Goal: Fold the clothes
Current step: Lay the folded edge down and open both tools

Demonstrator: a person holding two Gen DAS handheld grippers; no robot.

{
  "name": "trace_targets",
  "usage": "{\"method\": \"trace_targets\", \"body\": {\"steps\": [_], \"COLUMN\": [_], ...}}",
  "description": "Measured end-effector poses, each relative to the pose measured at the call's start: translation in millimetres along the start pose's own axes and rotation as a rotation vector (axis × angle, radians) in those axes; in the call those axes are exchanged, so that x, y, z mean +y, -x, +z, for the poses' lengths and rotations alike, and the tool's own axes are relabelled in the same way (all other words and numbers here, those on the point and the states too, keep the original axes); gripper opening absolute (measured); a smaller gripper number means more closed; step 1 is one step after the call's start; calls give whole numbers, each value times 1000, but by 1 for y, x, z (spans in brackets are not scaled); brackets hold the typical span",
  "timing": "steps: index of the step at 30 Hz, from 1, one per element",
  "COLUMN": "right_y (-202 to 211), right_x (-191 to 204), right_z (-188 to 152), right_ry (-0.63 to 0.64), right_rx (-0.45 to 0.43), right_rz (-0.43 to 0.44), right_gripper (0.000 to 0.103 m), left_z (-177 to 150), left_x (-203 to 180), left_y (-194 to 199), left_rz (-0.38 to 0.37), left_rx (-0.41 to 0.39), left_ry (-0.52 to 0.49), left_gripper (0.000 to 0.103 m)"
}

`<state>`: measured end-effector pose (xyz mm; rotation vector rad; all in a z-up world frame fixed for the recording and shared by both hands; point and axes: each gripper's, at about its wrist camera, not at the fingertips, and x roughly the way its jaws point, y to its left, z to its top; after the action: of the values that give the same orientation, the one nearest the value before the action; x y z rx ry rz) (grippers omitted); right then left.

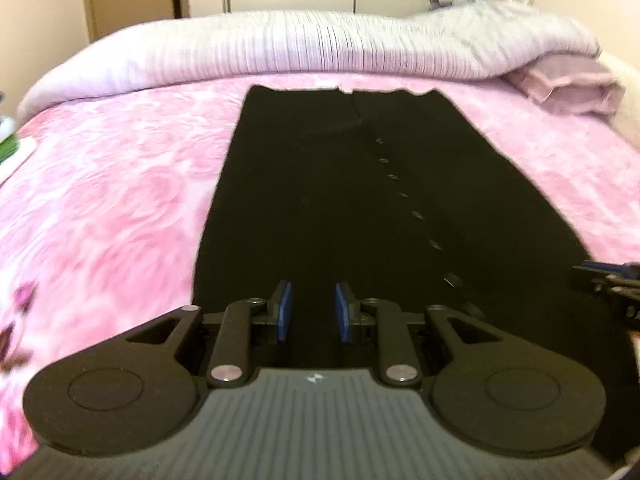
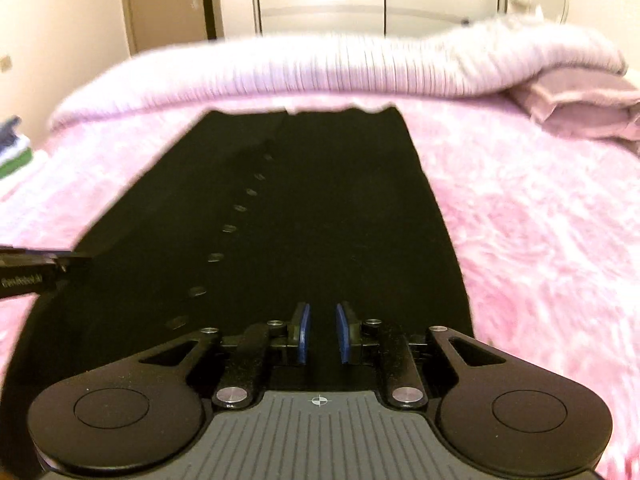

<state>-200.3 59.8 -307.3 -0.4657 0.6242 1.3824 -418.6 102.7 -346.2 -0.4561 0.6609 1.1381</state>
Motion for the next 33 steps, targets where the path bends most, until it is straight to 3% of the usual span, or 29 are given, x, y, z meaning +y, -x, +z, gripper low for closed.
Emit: {"method": "trace_targets", "body": {"steps": [1, 5, 9, 12, 16, 25, 33], "right_y": [17, 82, 137, 166, 203, 228, 226], "right_x": [5, 18, 24, 31, 45, 58, 50], "right_z": [-7, -30, -43, -50, -65, -82, -88], "right_ry": [2, -64, -147, -165, -126, -80, -103], "right_rx": [-24, -29, -37, 16, 14, -13, -3], "right_rz": [-2, -34, -38, -48, -30, -49, -61], "right_gripper": [18, 23, 44, 47, 52, 56, 57], "left_z": [-9, -40, -52, -59, -71, -88, -94], "left_x": [-3, -13, -24, -33, -43, -61, -68], "left_y": [16, 77, 131, 166, 199, 231, 222], "left_rz": [14, 46, 73, 80, 87, 85, 91], "left_rx": [3, 76, 6, -25, -57, -92, -75], "left_ry": [8, 79, 59, 33, 17, -26, -44], "left_gripper": [31, 31, 31, 35, 37, 39, 42]}}
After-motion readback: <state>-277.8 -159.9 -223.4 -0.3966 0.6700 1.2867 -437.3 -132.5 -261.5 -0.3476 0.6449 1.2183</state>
